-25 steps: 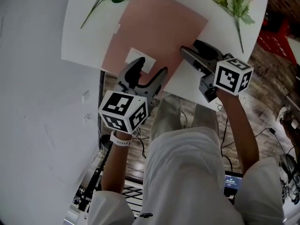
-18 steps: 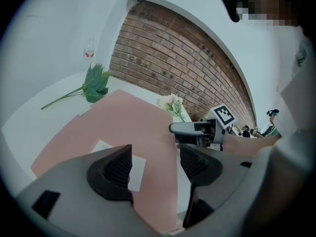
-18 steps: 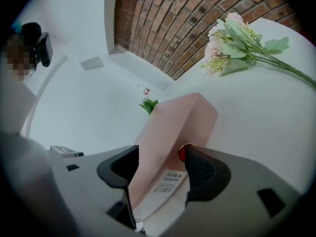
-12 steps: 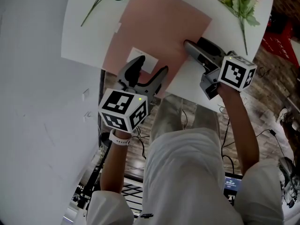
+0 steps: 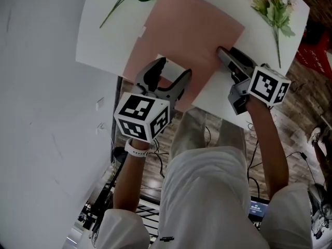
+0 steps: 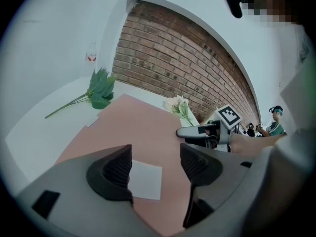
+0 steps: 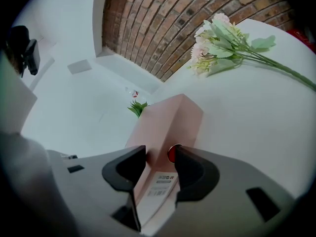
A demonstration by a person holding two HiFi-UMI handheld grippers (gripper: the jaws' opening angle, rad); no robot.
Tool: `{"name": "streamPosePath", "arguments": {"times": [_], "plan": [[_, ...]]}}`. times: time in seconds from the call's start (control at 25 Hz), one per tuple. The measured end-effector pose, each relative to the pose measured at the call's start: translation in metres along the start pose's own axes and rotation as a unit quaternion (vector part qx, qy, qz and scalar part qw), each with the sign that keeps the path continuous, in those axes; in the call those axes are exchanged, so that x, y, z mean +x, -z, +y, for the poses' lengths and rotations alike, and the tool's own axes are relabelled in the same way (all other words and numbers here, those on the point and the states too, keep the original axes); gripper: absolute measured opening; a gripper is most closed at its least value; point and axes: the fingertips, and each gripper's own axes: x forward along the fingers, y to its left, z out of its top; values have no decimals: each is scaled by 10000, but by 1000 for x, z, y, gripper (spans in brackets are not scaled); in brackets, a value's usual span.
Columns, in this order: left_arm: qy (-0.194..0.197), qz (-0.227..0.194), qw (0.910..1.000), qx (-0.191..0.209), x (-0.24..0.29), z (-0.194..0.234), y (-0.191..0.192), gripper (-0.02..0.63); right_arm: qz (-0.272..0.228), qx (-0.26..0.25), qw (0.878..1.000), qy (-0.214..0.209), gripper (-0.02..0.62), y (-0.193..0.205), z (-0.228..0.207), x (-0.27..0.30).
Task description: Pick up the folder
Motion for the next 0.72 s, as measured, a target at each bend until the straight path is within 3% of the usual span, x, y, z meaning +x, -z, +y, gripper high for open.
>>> {"name": "streamPosePath", "arguments": {"times": [0.72], "plan": [[-426,144,9977,503,-12,79,-16,328,-116,-7,9998,146,186,0,-2,-4]]}}
